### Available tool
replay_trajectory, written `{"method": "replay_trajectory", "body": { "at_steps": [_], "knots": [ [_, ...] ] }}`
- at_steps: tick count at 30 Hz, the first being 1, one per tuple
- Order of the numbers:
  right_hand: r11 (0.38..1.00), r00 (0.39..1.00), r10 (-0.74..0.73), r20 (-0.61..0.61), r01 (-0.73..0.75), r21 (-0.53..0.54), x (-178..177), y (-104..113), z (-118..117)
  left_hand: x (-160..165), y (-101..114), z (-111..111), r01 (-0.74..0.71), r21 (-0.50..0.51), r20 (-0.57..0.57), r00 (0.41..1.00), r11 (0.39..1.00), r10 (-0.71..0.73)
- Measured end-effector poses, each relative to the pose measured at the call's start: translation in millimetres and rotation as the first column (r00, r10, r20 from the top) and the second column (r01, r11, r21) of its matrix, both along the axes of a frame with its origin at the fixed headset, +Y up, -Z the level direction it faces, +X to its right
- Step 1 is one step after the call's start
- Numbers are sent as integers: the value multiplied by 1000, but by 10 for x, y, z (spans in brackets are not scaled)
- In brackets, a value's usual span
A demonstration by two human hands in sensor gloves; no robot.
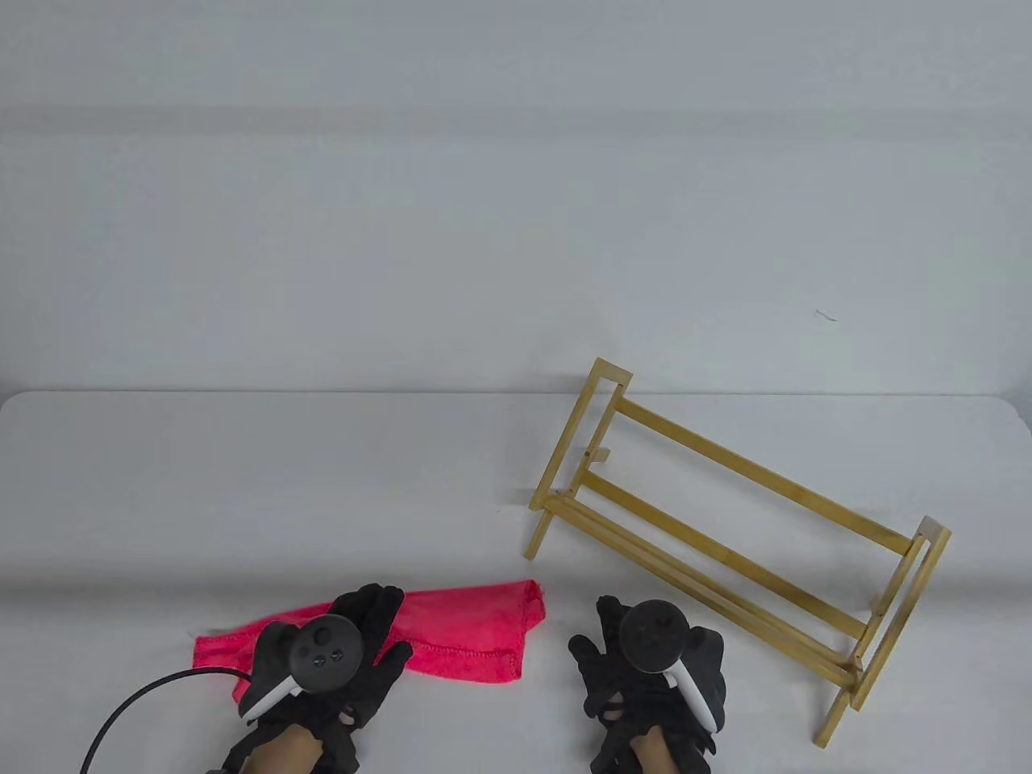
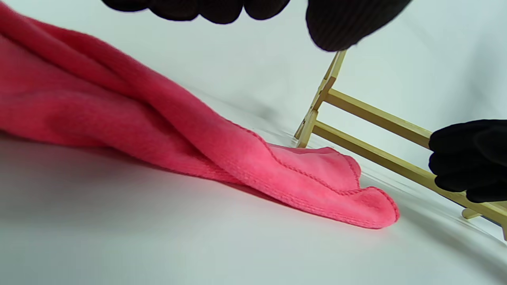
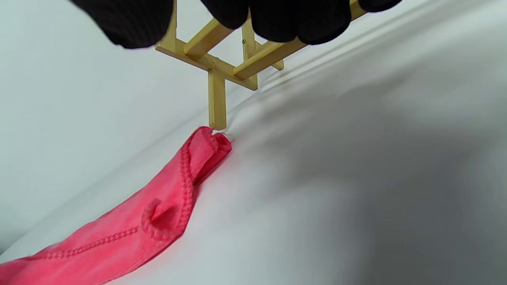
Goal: Hang square towel on book rack
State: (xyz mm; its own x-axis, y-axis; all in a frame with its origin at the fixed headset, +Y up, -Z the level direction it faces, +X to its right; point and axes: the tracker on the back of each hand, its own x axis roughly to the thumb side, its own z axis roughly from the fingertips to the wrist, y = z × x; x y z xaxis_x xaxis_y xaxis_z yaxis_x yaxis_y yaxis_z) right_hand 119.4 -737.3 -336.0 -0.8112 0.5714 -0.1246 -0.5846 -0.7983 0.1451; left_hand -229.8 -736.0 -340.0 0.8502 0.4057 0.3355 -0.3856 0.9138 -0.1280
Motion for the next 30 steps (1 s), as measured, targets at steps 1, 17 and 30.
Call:
{"method": "replay_trajectory", "body": {
  "at_steps": [1,17,30],
  "knots": [
    [1000,1000,2,-1,-2,-2,-1,1,1,-11,-9,-2,2,-9,-3,1000,1000,-2],
    [1000,1000,6,-2,-6,-21,-1,-18,-13,14,-13,-29,1,-11,18,1000,1000,0],
    [1000,1000,-2,-7,2,-28,-14,-16,23,10,19,-6,-16,-14,18,1000,1000,16]
  ]
}}
